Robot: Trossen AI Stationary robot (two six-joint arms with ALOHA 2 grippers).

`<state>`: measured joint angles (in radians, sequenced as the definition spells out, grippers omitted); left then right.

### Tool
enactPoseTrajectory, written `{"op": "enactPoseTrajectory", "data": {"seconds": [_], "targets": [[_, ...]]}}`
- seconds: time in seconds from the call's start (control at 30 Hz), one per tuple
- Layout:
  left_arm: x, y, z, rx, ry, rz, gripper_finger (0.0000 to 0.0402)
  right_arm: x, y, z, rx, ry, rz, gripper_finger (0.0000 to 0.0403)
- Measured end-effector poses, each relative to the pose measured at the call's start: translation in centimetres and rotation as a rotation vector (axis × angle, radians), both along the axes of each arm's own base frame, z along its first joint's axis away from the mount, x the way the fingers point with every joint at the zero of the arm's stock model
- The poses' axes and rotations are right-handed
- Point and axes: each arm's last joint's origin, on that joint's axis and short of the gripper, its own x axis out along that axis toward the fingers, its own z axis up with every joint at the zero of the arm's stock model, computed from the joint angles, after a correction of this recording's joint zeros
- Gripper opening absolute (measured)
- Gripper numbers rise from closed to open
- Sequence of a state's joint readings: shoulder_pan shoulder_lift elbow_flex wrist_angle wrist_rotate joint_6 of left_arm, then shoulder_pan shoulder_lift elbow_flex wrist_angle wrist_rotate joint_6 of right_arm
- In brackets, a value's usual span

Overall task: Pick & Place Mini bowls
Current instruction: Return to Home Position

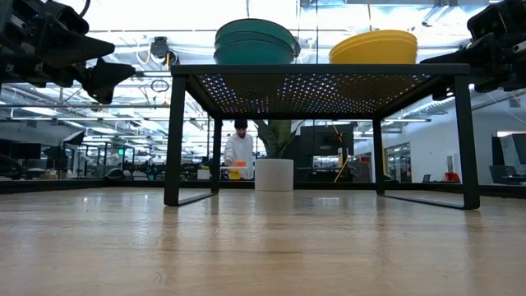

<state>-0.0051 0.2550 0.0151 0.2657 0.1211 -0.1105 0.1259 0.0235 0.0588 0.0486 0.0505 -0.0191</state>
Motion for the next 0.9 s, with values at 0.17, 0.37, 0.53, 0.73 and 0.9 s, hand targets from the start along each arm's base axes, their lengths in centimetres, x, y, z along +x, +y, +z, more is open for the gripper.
{"op": "enactPoseTrajectory", "data": {"seconds": [0.17,0.37,0.53,0.73,0.9], "targets": [[0.00,0.00,0.00,0.000,0.000,0.000,0.0251,0.00,0.00,0.00,0.000,0.000,0.001,0.0000],[0.00,0.00,0.00,0.000,0.000,0.000,0.0264,0.00,0.00,0.00,0.000,0.000,0.000,0.0000],[0.00,0.00,0.00,0.000,0.000,0.000,0.0270,0.00,0.00,0.00,0.000,0.000,0.000,0.0000],[0.00,0.00,0.00,0.000,0.000,0.000,0.0261,0.00,0.00,0.00,0.000,0.000,0.000,0.0000],[0.00,0.00,0.00,0.000,0.000,-0.001,0.0251,0.00,0.00,0.00,0.000,0.000,0.000,0.0000]]}}
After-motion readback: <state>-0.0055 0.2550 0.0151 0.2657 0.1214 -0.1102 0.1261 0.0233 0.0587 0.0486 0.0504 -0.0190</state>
